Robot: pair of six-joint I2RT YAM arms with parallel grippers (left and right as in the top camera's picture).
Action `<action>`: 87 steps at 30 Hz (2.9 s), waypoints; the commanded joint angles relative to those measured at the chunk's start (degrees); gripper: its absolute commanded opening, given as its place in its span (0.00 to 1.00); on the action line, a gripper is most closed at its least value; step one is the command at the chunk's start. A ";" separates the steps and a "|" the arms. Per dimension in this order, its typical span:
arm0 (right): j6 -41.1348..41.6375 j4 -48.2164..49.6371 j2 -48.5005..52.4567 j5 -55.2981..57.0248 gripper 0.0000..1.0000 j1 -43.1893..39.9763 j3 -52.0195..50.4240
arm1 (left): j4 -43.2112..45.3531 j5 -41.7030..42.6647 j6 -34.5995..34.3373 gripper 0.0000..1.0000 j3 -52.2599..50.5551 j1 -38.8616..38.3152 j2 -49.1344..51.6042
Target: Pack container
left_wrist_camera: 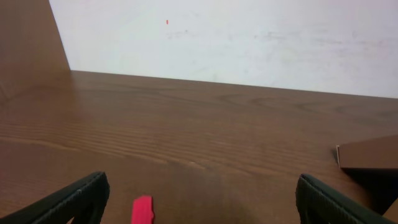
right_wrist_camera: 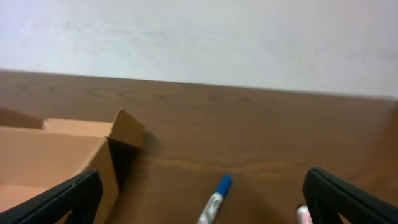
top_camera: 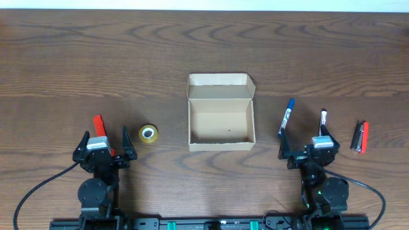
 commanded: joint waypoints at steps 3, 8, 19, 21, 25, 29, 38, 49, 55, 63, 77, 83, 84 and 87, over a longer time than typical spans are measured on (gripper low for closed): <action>10.12 1.51 4.52 0.39 0.99 -3.37 0.74 | -2.08 -0.79 0.39 0.95 -1.29 0.00 -0.46; 9.97 1.49 20.17 -3.08 0.99 -10.60 8.33 | -2.08 -0.79 0.39 0.95 -1.27 0.00 -0.46; 6.40 -20.61 77.11 -18.03 0.99 -19.08 54.34 | -2.10 -0.83 0.39 0.95 -1.29 0.00 -0.39; 5.62 -32.00 85.83 -17.99 0.99 -19.06 65.00 | -2.10 -0.81 0.39 0.95 -1.29 0.00 -0.39; 3.98 -49.75 96.54 -17.81 0.99 -19.06 78.86 | -2.08 -0.81 0.39 0.95 -1.29 0.00 -0.39; 6.62 -55.19 99.65 -20.70 0.99 -19.06 81.70 | -2.05 -0.81 0.39 0.95 -1.27 0.00 -0.39; 3.76 -59.67 99.89 -13.27 0.99 -15.23 81.66 | -2.03 -0.83 0.42 0.95 -1.27 0.00 -0.39; 3.69 -58.64 101.98 -7.08 0.99 -5.51 81.24 | -2.05 -0.83 0.42 0.95 -1.27 0.00 -0.42; 7.76 -54.53 104.32 -7.06 0.96 -5.60 79.49 | -2.05 -0.83 0.42 0.95 -1.29 0.00 -0.39; 11.41 -50.49 107.25 -6.40 0.97 -5.27 76.83 | -2.05 -0.81 0.39 0.95 -1.29 0.00 -0.39; 19.15 -47.25 108.54 -4.24 0.99 -5.40 69.22 | -2.03 -0.81 0.37 0.95 -1.27 0.00 -0.39; 19.63 -44.02 108.54 -4.22 0.99 -5.40 64.94 | -2.03 -0.79 0.37 0.95 -1.27 0.00 -0.42; 19.76 -43.41 108.54 -4.22 0.99 -5.40 64.32 | -2.03 -0.76 0.37 0.95 -1.29 0.00 -0.39; 20.17 -41.92 108.54 -4.22 0.93 -5.40 62.51 | -2.03 -0.76 0.37 0.95 -1.29 0.00 -0.39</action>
